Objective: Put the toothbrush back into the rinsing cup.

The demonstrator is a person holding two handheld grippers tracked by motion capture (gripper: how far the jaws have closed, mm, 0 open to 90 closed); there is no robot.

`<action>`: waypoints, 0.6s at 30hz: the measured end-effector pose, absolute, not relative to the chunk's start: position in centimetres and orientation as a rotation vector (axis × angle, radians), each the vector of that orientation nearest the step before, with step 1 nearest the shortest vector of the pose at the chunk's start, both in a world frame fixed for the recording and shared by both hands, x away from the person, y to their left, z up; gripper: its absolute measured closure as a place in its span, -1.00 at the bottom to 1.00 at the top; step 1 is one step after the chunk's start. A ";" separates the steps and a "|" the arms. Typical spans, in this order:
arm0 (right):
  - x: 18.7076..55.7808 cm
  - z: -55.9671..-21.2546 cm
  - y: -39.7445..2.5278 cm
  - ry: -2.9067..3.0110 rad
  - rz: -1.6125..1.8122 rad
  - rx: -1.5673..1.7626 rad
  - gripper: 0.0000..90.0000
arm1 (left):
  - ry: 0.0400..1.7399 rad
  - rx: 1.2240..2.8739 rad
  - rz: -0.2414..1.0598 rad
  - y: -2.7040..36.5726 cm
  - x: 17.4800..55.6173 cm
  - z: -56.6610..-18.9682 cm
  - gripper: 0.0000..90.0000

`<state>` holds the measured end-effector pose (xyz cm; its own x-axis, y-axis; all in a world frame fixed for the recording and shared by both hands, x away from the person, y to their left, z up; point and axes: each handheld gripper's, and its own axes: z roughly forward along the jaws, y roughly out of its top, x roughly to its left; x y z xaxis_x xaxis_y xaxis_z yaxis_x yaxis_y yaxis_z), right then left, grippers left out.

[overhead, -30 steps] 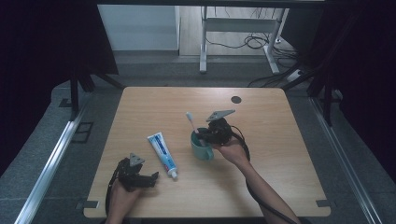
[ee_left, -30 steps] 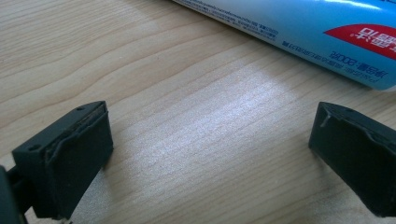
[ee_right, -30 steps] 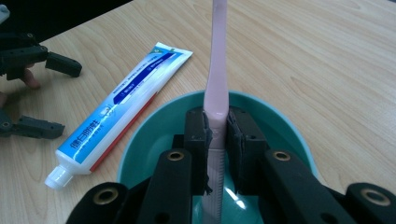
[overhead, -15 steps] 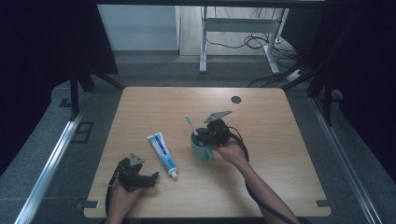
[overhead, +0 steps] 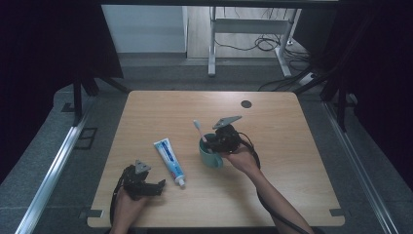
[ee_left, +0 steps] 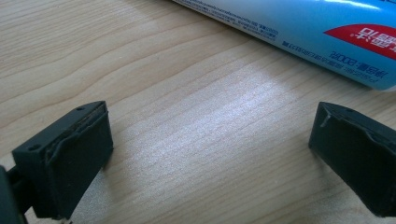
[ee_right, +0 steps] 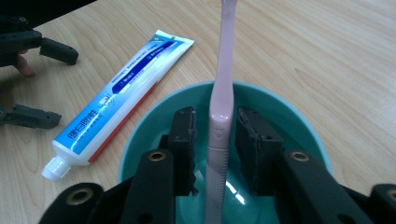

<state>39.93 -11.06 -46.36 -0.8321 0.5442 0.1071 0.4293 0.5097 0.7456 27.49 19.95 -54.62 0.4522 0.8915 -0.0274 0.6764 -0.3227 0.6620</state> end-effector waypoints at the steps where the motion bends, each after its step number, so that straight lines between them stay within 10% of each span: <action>1: 39.9 -46.2 -11.1 2.604 1.228 0.842 0.46 | 1.304 2.100 0.461 19.9 27.5 -54.6 -1.00; 18: 38.9 -44.2 -12.5 2.609 1.219 0.793 -0.17 | 1.304 2.100 0.461 19.9 27.5 -54.6 -1.00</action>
<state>38.89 -12.47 -44.19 -0.8478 0.5241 0.0810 0.3984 0.5287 0.7495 27.49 19.95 -54.62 0.4522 0.8915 -0.0272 0.6762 -0.3229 0.6621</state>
